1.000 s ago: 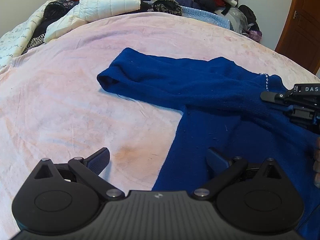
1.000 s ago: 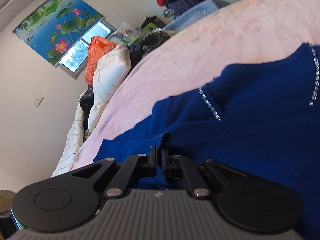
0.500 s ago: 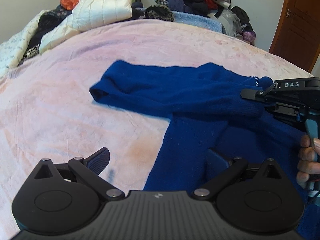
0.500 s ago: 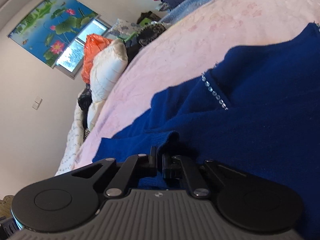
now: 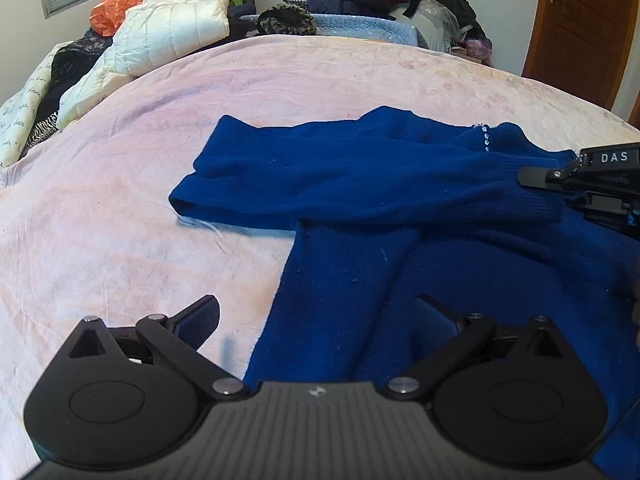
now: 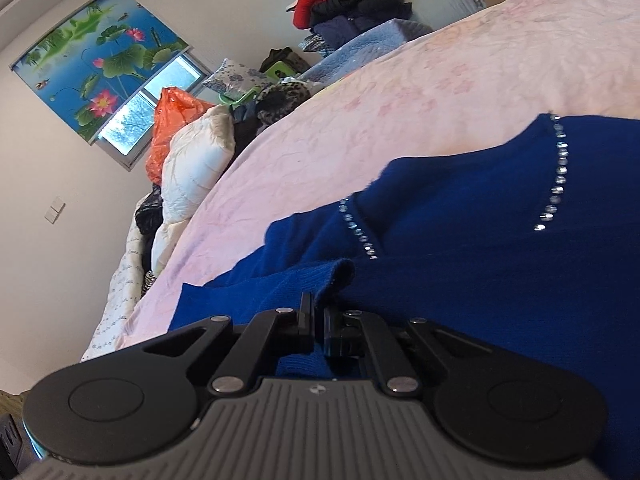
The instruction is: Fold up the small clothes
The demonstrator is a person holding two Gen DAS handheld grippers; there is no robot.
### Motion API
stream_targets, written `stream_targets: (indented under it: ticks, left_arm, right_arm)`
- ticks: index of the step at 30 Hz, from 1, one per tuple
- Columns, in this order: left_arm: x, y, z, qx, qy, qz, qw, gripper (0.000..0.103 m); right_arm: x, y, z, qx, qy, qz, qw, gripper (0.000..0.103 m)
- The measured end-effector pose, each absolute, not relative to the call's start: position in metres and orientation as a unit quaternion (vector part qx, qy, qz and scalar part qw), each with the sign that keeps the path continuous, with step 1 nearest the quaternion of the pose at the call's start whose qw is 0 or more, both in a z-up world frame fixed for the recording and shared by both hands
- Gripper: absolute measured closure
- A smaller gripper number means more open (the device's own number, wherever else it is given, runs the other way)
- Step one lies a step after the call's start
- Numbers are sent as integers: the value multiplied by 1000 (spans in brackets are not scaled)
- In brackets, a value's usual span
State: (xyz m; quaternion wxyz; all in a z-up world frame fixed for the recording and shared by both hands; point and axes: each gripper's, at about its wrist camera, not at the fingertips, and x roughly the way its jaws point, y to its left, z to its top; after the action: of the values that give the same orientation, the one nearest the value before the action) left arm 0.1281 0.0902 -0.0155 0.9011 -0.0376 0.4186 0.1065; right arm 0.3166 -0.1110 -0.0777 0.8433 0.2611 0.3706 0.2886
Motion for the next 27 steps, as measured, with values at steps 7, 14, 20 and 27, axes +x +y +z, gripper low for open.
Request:
stream_targets:
  ticks: [7, 14, 20, 27]
  left_arm:
    - [128, 90, -18, -47, 423, 104, 899, 0]
    - [127, 87, -17, -46, 422, 103, 900, 0]
    - [126, 83, -18, -52, 423, 101, 899, 0]
    - [124, 79, -19, -46, 425, 100, 899, 0]
  right_arm:
    - [310, -136, -80, 270, 363, 272, 849, 95]
    - [307, -160, -77, 276, 353, 254, 857, 95]
    - [305, -176, -83, 289, 358, 246, 853, 95]
    - [305, -172, -93, 309, 364, 257, 840, 37]
